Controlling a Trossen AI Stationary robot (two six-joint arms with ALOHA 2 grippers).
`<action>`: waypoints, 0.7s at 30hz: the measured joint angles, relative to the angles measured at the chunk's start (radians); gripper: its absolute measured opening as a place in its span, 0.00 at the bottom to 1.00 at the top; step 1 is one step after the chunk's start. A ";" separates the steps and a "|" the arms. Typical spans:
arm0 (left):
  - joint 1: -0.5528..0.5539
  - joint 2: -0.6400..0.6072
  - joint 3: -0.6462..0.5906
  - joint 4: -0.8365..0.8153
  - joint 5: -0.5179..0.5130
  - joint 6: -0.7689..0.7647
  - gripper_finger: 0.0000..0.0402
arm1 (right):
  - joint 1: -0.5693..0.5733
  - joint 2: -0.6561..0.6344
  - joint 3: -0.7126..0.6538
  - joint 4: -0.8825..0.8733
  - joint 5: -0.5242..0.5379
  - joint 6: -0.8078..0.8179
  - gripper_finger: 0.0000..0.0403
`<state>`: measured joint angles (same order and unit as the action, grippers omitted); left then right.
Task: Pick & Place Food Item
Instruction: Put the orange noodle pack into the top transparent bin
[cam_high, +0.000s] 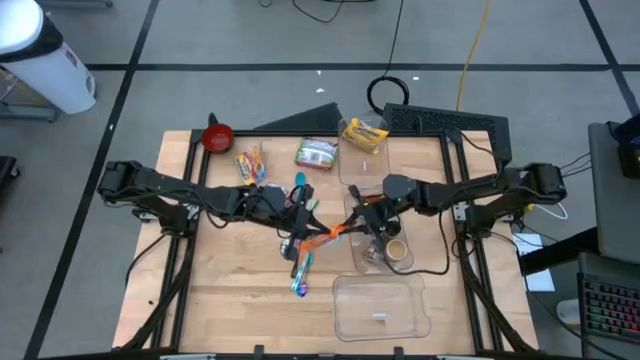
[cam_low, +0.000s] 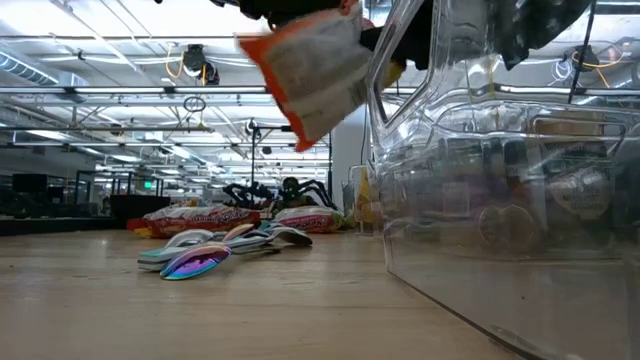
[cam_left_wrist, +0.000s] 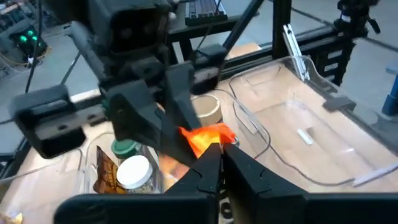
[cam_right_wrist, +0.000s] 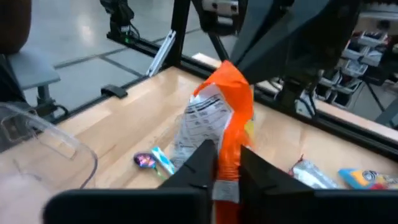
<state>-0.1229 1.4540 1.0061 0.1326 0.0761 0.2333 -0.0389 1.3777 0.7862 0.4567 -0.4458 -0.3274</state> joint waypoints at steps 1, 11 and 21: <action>0.000 0.000 0.000 0.006 0.000 0.021 0.06 | -0.006 -0.005 0.000 -0.003 -0.001 0.000 0.03; -0.001 -0.190 -0.003 -0.085 -0.078 0.014 0.10 | -0.098 -0.156 -0.001 -0.187 0.007 0.050 0.00; 0.021 -0.230 -0.078 -0.076 -0.210 0.007 0.10 | -0.305 -0.342 -0.157 -0.050 0.278 0.179 0.00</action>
<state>-0.1024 1.2236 0.9285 0.0564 -0.1337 0.2403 -0.3444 1.0356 0.6288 0.4067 -0.1682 -0.1481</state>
